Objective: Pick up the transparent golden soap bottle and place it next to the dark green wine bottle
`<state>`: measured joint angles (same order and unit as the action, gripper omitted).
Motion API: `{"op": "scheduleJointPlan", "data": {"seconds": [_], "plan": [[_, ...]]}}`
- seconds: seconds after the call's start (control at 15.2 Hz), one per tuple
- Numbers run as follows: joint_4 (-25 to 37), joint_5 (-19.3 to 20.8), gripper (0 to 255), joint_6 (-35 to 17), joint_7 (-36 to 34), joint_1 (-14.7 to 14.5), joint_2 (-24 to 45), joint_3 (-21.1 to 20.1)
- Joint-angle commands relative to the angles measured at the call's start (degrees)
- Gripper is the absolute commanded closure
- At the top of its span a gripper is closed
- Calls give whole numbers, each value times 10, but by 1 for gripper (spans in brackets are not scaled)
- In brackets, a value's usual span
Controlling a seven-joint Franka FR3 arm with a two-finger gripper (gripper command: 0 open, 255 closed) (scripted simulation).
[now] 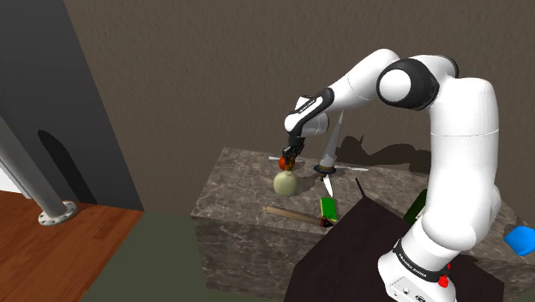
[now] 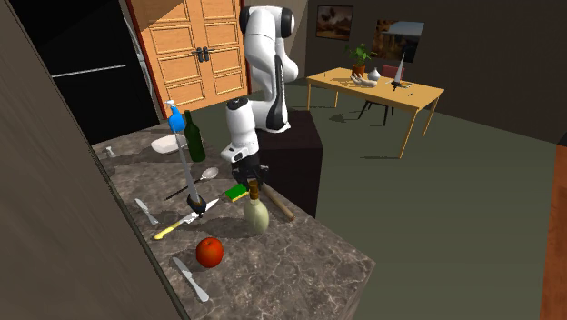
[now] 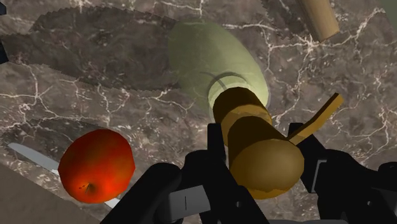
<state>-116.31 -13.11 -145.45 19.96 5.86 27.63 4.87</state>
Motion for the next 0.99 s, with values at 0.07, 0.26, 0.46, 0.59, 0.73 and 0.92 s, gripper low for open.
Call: {"op": "scheduleJointPlan", "data": {"seconds": [0.07,0.26,0.46,0.59,0.73,0.92], "plan": [[-1,4,255,14,-4,-2,-16,3],[-1,9,255,32,-9,-4,-33,6],[0,15,255,50,-14,-6,-50,9],[2,18,255,62,-17,-7,-61,11],[3,21,255,74,-20,-8,-72,13],[7,26,255,92,-25,-9,-87,15]]}}
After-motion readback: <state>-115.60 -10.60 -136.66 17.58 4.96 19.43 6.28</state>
